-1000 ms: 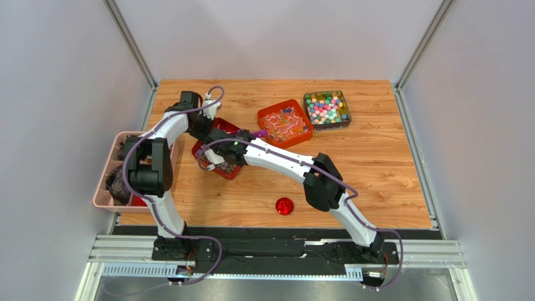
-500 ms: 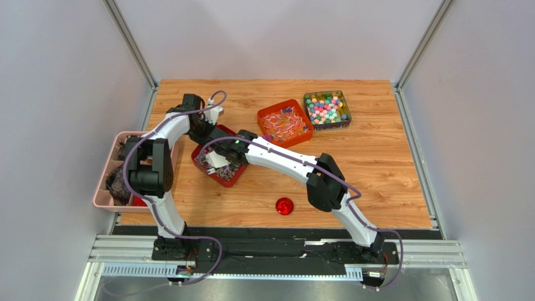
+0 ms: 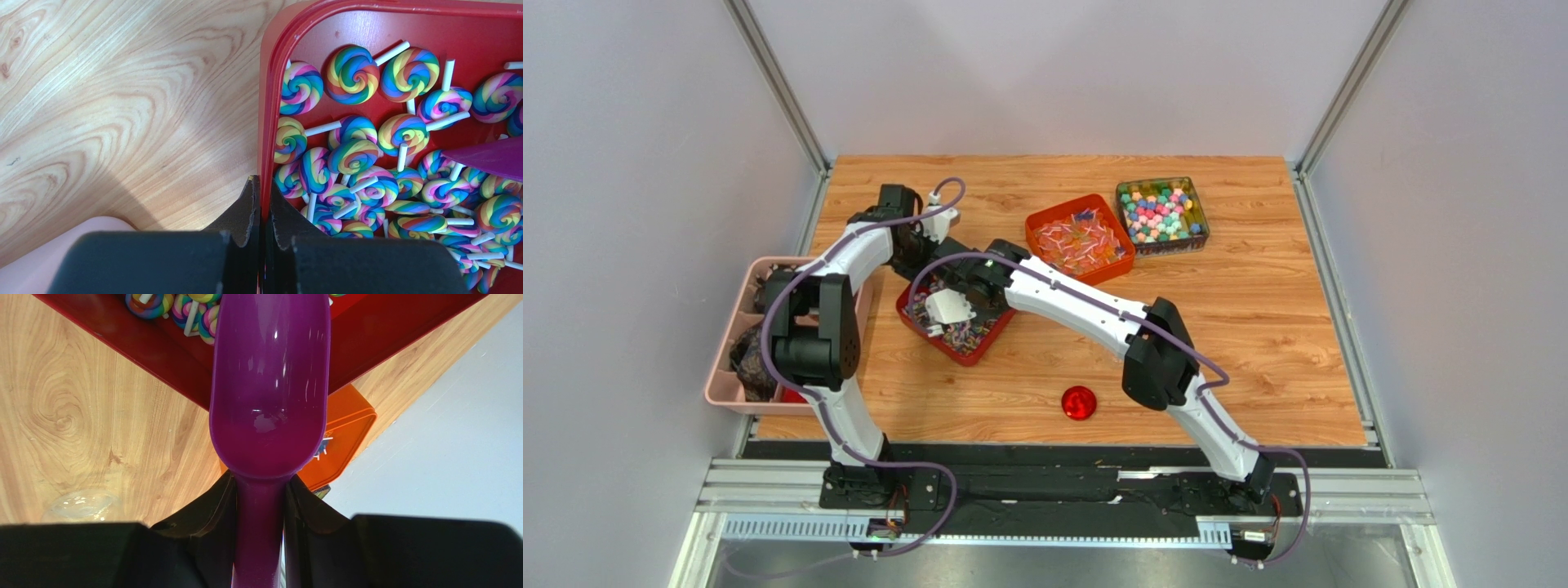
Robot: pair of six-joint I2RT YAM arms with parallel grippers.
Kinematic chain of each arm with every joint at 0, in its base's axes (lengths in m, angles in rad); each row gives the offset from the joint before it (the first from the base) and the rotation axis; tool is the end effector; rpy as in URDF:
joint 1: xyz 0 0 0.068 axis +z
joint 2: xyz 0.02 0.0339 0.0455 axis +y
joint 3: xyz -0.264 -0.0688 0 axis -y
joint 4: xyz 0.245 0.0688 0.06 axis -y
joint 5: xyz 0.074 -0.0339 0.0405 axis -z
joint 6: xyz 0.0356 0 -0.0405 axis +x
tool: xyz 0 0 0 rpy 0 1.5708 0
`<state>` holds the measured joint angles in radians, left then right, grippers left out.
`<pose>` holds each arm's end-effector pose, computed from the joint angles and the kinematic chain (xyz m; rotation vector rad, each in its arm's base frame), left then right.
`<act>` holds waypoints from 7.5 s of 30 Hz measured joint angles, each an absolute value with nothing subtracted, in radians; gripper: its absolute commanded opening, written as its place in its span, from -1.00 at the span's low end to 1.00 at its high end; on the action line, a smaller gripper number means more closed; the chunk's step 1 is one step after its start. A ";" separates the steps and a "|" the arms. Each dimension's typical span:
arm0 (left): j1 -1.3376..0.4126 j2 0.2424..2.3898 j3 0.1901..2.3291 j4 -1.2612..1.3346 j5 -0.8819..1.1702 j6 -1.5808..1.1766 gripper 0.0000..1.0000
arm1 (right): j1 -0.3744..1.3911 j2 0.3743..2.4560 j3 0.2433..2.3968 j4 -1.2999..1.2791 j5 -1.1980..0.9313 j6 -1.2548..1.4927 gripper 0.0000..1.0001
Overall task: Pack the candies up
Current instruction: Scoop the fake candies from the storage box, then place the fake candies in the packing bottle.
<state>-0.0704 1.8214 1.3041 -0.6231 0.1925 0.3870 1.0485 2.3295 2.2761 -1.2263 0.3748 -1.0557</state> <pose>0.3721 -0.0331 0.2012 0.6634 2.6001 -0.1633 0.2509 0.4097 0.2493 -2.3979 1.4586 -0.5335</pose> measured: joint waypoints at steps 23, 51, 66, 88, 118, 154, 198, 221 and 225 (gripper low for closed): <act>-0.068 1.781 1.213 -0.609 0.193 0.384 -1.00 | 1.039 2.336 2.201 -1.173 0.293 -0.939 -1.00; -0.066 1.739 1.192 -0.588 0.140 0.381 -1.00 | 1.076 2.382 2.172 -1.068 0.447 -0.898 -1.00; -0.077 1.713 1.173 -0.580 0.141 0.334 -1.00 | 1.111 2.412 2.236 -1.064 0.393 -0.852 -1.00; -0.094 1.697 1.170 -0.582 0.104 0.289 -1.00 | 1.124 2.448 2.325 -1.092 0.270 -0.690 -1.00; -0.097 1.639 1.170 -0.561 0.043 0.266 -1.00 | 1.057 2.351 2.169 -0.891 0.090 -0.310 -1.00; -0.014 1.728 1.278 -0.572 0.223 0.195 -1.00 | 0.961 2.000 1.737 -0.630 -0.113 -0.337 -1.00; 0.080 1.839 1.314 -0.574 0.287 0.201 -1.00 | 0.516 1.435 1.558 -0.972 -0.260 -0.577 -1.00; 0.080 1.808 1.251 -0.564 0.295 0.227 -1.00 | 0.507 1.299 1.449 -1.352 -0.049 -0.832 -1.00; 0.080 1.808 1.249 -0.564 0.295 0.230 -1.00 | 0.507 1.299 1.443 -1.352 -0.031 -0.847 -1.00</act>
<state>0.0799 1.8084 1.2488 -0.5636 0.2951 0.2302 0.5068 1.2987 1.4433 -1.3521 -0.0315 -0.8474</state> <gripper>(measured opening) 0.017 0.307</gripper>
